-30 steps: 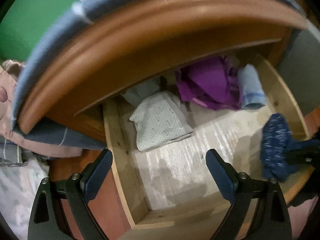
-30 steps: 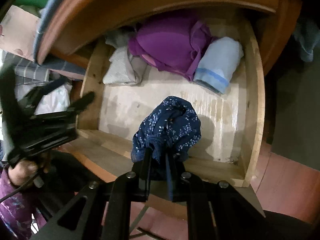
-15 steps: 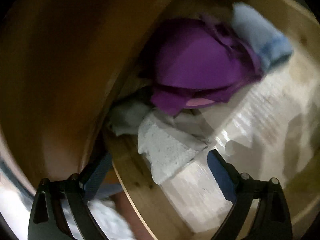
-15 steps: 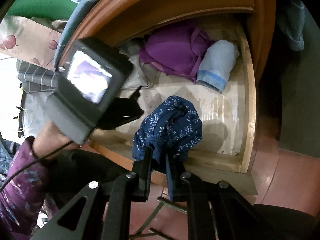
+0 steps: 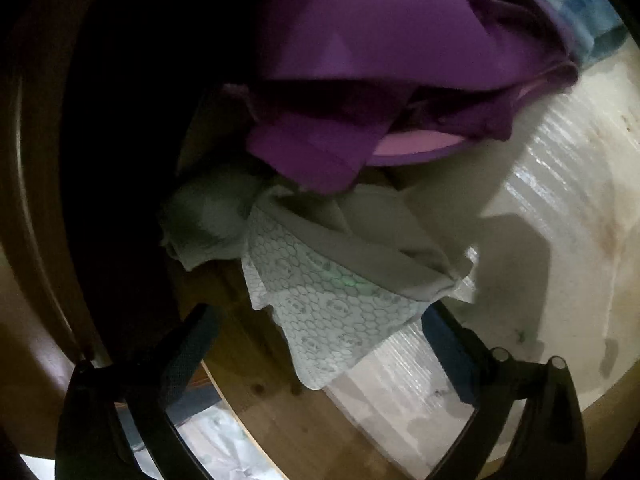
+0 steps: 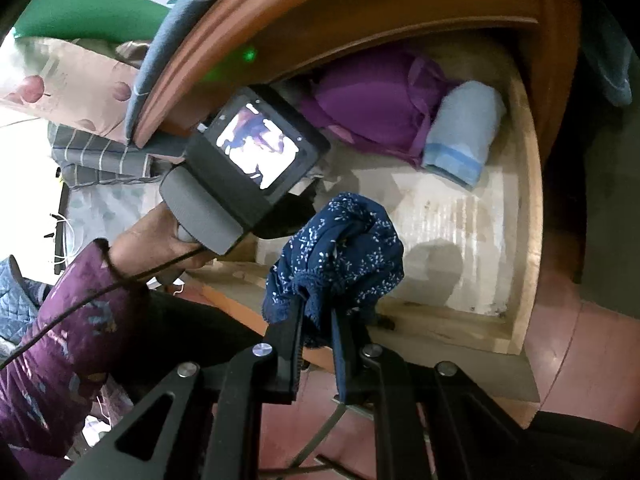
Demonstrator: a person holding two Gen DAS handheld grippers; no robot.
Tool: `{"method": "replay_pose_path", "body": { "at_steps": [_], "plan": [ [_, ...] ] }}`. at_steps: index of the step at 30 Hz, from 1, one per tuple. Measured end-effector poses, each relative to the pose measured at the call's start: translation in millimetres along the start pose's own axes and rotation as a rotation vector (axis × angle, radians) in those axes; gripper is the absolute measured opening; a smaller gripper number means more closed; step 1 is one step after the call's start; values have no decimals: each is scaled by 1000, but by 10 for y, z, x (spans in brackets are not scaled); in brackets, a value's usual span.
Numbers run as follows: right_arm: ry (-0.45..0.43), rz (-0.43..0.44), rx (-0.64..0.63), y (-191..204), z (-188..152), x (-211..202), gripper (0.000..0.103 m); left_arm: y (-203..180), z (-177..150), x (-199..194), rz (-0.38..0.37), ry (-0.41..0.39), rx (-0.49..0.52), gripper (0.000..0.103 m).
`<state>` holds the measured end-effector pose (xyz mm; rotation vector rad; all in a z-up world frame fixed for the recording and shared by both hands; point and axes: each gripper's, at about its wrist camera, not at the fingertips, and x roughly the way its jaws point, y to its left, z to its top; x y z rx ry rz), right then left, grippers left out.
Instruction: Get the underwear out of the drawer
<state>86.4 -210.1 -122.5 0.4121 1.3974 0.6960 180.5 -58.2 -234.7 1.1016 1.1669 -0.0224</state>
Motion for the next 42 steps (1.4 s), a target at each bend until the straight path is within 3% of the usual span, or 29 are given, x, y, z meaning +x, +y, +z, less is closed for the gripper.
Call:
{"method": "replay_pose_path", "body": {
  "at_steps": [6, 7, 8, 10, 15, 17, 19, 21, 22, 23, 25, 26, 31, 33, 35, 37, 42],
  "plan": [
    [3, 28, 10, 27, 25, 14, 12, 18, 44, -10, -13, 13, -8, 100],
    [1, 31, 10, 30, 32, 4, 12, 29, 36, -36, -67, 16, -18, 93],
    [-2, 33, 12, 24, 33, -8, 12, 53, 41, -40, -113, 18, -33, 79],
    [-7, 37, 17, 6, 31, -30, 12, 108, 51, -36, -175, 33, -73, 71],
    [-12, 47, 9, 11, 37, -43, 12, 144, 77, -17, -176, 22, -59, 77],
    [-10, 57, 1, 34, 26, -46, 12, 116, 97, -46, -115, -12, -20, 98],
    [-12, 64, -4, 53, 26, -59, 12, 158, 26, -27, -139, -50, -15, 99],
    [-17, 69, -3, 48, 22, -80, 12, 180, -7, -44, -159, -63, -14, 94],
    [-17, 67, 0, 40, 22, -82, 12, 198, -21, -49, -199, -63, -17, 82],
    [-16, 68, 7, 25, 24, -79, 12, 228, -40, -55, -262, -58, -24, 56],
    [-18, 76, 11, 29, 31, -81, 12, 221, -95, -93, -343, -57, -9, 38],
    [-19, 75, 8, 37, 35, -80, 12, 148, -118, -130, -311, -75, 36, 32],
    [-35, 75, 10, 25, 14, -126, 12, 94, -159, -262, -288, -121, 75, 19],
    [-43, 77, 22, -6, 0, -167, 12, 142, -205, -370, -330, -151, 62, 18],
    [-50, 84, 24, -4, -19, -210, 12, 207, -278, -434, -291, -178, 61, 17],
    [-52, 72, 22, -1, -33, -226, 12, 403, -333, -477, -317, -193, -14, 16],
    [-84, 63, 24, 31, -45, -314, 12, 587, -529, -752, -332, -259, -25, 16]
  ]
}}
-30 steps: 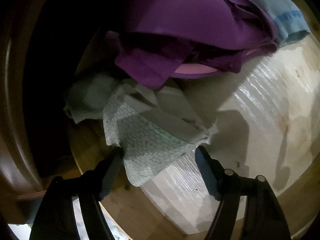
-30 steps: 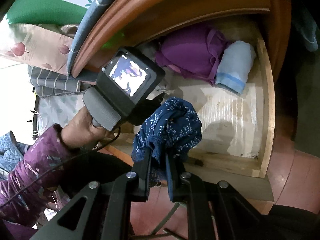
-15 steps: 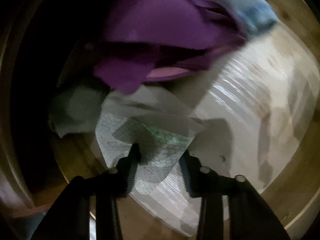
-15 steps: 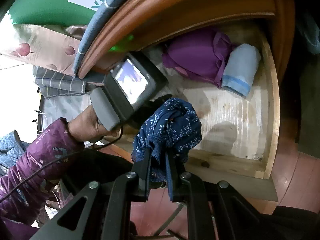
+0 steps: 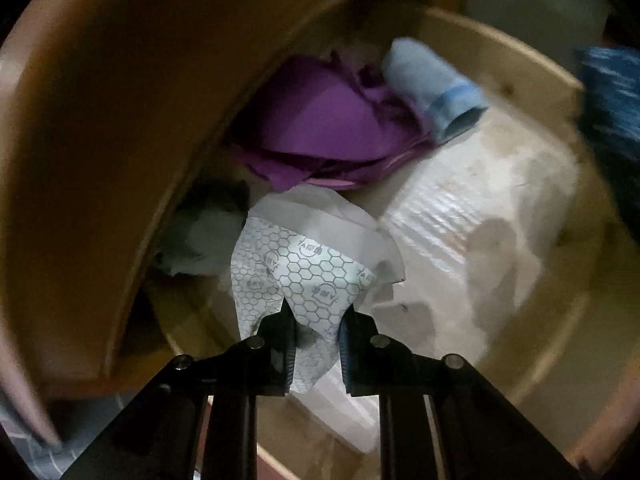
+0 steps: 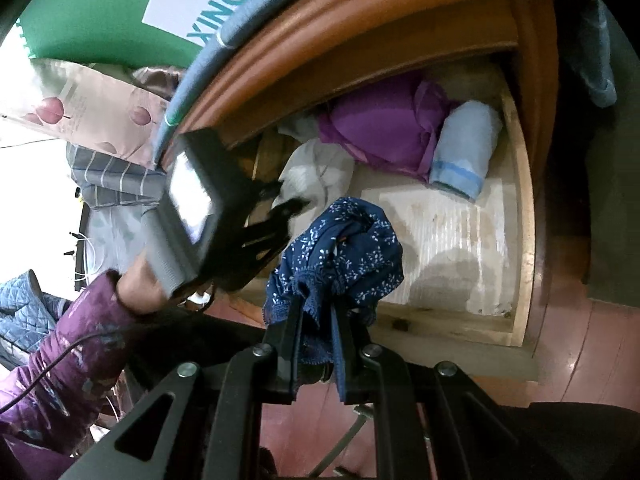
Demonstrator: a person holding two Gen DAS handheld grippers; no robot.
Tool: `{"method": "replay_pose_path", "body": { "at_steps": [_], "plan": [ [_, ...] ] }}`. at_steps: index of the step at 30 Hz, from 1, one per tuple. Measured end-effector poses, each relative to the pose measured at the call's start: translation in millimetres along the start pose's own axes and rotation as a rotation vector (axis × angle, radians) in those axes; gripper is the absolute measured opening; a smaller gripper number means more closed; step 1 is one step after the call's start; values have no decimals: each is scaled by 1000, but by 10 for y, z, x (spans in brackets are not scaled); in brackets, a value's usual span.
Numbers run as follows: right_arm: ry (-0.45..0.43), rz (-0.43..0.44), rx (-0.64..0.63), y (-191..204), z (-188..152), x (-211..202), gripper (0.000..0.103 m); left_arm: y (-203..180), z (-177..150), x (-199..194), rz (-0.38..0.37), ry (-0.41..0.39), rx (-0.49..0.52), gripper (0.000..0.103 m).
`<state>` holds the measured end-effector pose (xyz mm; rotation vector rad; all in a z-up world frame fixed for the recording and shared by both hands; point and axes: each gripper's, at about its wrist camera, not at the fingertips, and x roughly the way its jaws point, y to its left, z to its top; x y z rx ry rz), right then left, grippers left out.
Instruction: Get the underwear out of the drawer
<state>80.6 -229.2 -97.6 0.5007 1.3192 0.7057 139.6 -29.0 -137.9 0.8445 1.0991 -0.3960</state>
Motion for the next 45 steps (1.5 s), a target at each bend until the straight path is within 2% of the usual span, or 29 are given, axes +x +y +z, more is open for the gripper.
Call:
{"method": "replay_pose_path", "body": {
  "at_steps": [6, 7, 10, 11, 12, 14, 17, 23, 24, 30, 34, 36, 39, 40, 43, 45],
  "plan": [
    [-34, 2, -23, 80, -34, -173, 12, 197, -140, -602, 19, -112, -89, 16],
    [-43, 1, -30, 101, -38, -209, 12, 258, -251, -714, 18, -139, -120, 16],
    [-69, -1, -56, 165, -62, -338, 12, 209, -274, -1158, 24, -200, -183, 16],
    [-81, 1, -66, 184, -74, -385, 12, 239, -378, -1330, 25, -217, -203, 16],
    [-96, 6, -77, 190, -101, -436, 12, 252, -273, -1471, 18, -232, -222, 16],
    [-129, 16, -100, 224, -124, -538, 12, 282, -346, -1861, 21, -279, -256, 16],
    [-170, 20, -132, 260, -137, -665, 12, 292, -390, -2192, 43, -357, -280, 16],
    [-208, 36, -124, 213, -135, -809, 12, 430, -180, -2472, 82, -464, -353, 16],
    [-211, 38, -125, 207, -139, -823, 12, 370, -44, -2400, 88, -473, -358, 16],
    [-232, 53, -138, 214, -129, -915, 12, 574, 358, -2487, 127, -530, -389, 16],
    [-238, 52, -127, 171, -54, -919, 12, 841, 747, -2562, 189, -566, -387, 16],
    [-214, 39, -111, 122, -29, -878, 12, 985, 938, -2591, 204, -578, -390, 16],
    [-120, -3, -96, 87, 44, -690, 14, 1188, 1189, -2590, 229, -584, -386, 16],
    [-83, -43, -103, 102, 78, -600, 15, 1280, 1313, -2559, 243, -578, -379, 16],
    [3, -199, -174, 194, 218, -291, 17, 1519, 1554, -2441, 260, -561, -386, 16],
    [61, -366, -265, 286, 339, -15, 30, 1651, 1660, -2350, 265, -550, -396, 16]
  ]
}}
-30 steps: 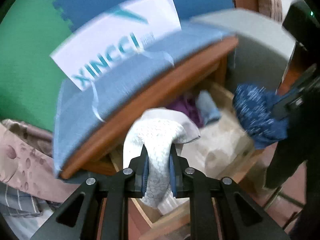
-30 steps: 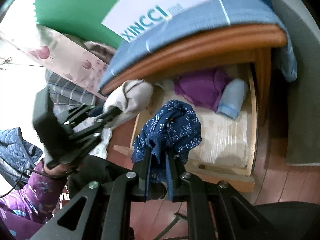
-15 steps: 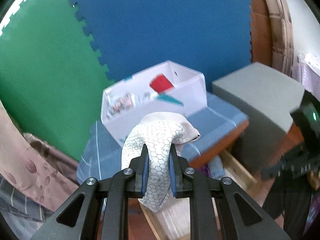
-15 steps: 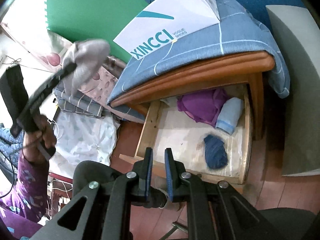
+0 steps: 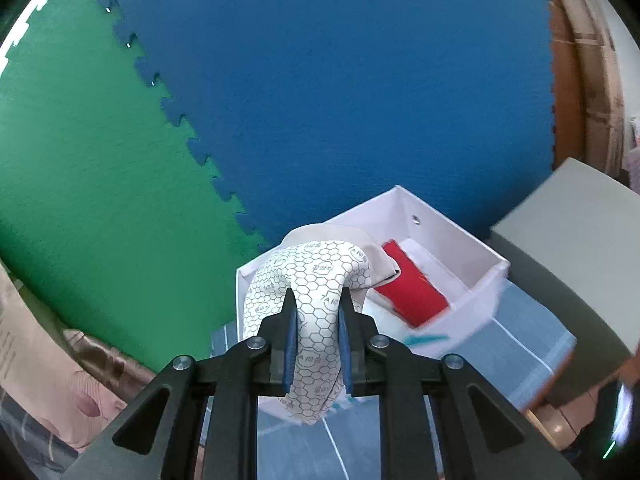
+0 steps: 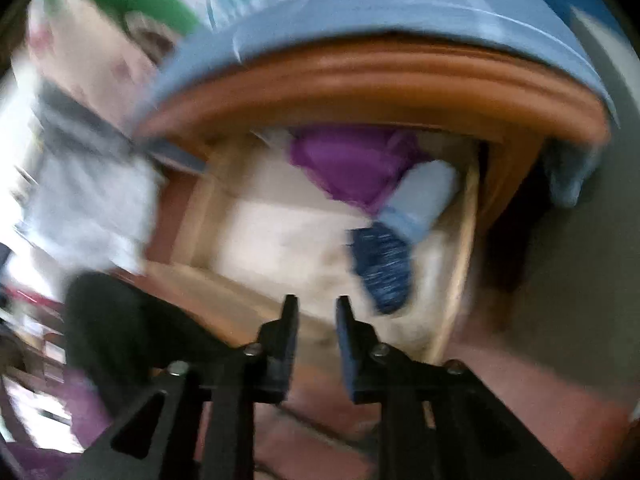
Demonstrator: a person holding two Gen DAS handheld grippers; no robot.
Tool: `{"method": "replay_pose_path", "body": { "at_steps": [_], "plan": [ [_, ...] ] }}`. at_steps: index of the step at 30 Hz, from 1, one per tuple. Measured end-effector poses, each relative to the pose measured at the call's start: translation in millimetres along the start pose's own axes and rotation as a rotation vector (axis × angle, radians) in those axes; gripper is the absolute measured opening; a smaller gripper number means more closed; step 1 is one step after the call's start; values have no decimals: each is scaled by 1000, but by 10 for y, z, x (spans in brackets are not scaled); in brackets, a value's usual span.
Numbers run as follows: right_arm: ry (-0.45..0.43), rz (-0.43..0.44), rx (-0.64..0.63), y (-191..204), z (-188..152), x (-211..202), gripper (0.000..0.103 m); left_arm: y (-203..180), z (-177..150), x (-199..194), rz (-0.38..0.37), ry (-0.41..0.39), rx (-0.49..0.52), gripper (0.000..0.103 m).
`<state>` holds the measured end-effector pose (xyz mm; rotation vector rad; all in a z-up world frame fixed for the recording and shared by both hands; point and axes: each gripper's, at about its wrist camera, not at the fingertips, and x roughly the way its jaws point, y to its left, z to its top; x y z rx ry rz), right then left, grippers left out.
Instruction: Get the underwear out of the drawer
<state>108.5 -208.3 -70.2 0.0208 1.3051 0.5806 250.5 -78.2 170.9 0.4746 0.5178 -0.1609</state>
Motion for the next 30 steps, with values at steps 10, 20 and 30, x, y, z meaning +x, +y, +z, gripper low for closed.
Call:
{"method": "replay_pose_path", "body": {
  "at_steps": [10, 20, 30],
  "plan": [
    [217, -351, -282, 207, 287, 1049, 54, 210, 181, 720, 80, 30, 21, 75],
    [341, -333, -226, -205, 89, 1696, 56, 274, -136, 72, 183, -76, -45, 94],
    [262, -237, -211, -289, -14, 1602, 18, 404, -1006, -926, 209, -120, -156, 102]
  ]
}}
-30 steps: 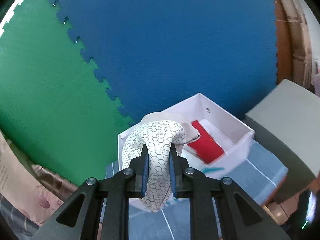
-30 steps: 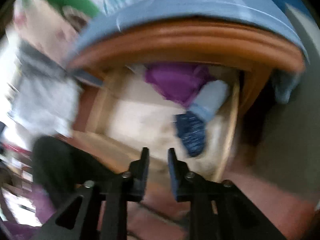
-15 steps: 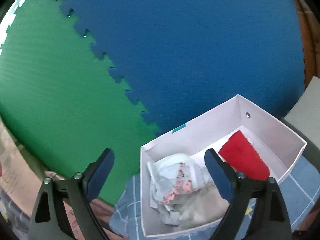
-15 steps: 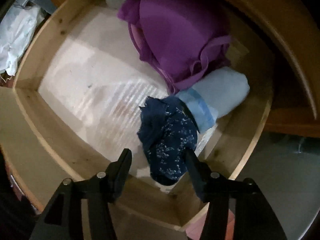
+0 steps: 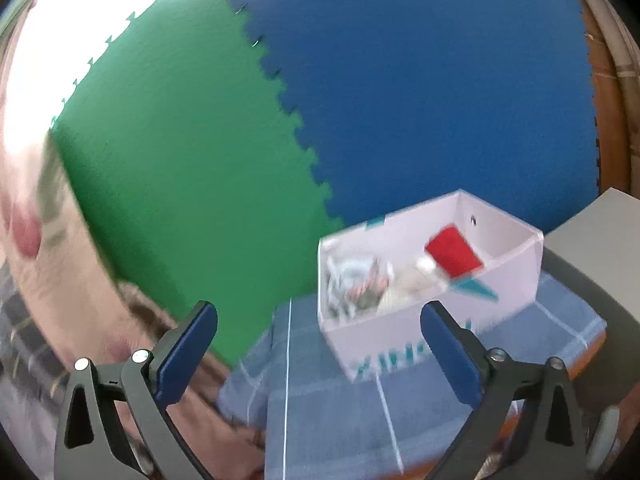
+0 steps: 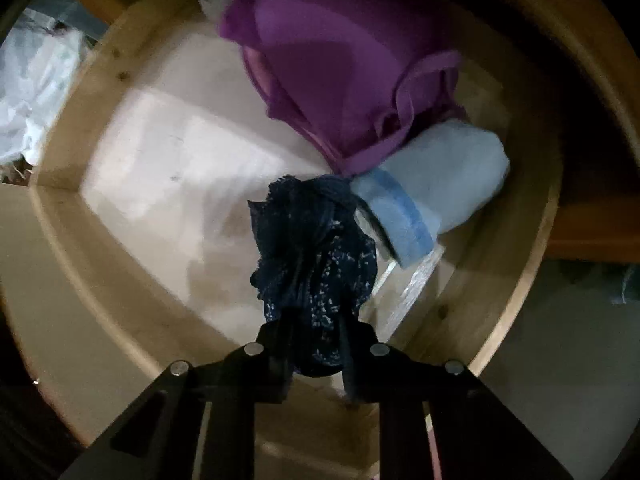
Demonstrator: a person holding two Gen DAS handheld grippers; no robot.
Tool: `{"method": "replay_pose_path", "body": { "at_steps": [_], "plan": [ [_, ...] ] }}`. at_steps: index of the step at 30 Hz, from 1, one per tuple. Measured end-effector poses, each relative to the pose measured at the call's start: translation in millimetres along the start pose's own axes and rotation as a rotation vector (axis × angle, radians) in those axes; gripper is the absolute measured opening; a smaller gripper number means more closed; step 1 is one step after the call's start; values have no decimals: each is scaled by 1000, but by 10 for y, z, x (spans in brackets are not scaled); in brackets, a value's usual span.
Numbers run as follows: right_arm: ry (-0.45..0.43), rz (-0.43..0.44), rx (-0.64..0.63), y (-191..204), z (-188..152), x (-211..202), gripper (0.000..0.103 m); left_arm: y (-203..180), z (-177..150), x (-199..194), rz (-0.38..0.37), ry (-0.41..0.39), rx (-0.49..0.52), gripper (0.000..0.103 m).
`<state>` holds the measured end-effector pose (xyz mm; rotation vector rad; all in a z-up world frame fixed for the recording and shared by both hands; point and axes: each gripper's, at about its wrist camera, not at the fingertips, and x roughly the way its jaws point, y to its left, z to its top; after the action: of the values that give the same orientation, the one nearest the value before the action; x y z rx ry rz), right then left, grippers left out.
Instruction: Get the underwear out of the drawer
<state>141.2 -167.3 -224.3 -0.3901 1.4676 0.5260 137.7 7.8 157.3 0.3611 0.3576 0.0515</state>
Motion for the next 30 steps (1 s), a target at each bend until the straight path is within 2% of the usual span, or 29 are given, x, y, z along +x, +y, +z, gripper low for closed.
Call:
{"method": "replay_pose_path", "body": {
  "at_steps": [4, 7, 9, 12, 15, 19, 22, 25, 30],
  "plan": [
    [-95, 109, 44, -38, -223, -434, 18, 149, -421, -187, -11, 63, -59, 103],
    [-206, 204, 81, -88, -431, -987, 18, 241, -738, -190, -39, 109, -150, 103],
    [-287, 235, 103, -156, -482, -1353, 18, 280, -911, -173, -57, 143, -211, 103],
    [-418, 257, 110, -154, -335, -1970, 18, 342, -1189, -195, -101, 157, -336, 103],
    [-554, 262, 99, -173, -184, -2604, 18, 328, -1381, -221, -132, 138, -405, 103],
    [-678, 165, 64, -186, 213, -3281, 18, 158, -1523, -200, -163, 138, -354, 103],
    [-708, 113, 68, -304, 549, -3550, 18, -38, -1589, -127, -197, 169, -284, 103],
    [-709, 79, 102, -425, 952, -3601, 18, -191, -1641, -60, -239, 206, -233, 103],
    [-699, 61, 180, -708, 1558, -3577, 18, -363, -1676, -41, -265, 213, -167, 103]
  ]
}}
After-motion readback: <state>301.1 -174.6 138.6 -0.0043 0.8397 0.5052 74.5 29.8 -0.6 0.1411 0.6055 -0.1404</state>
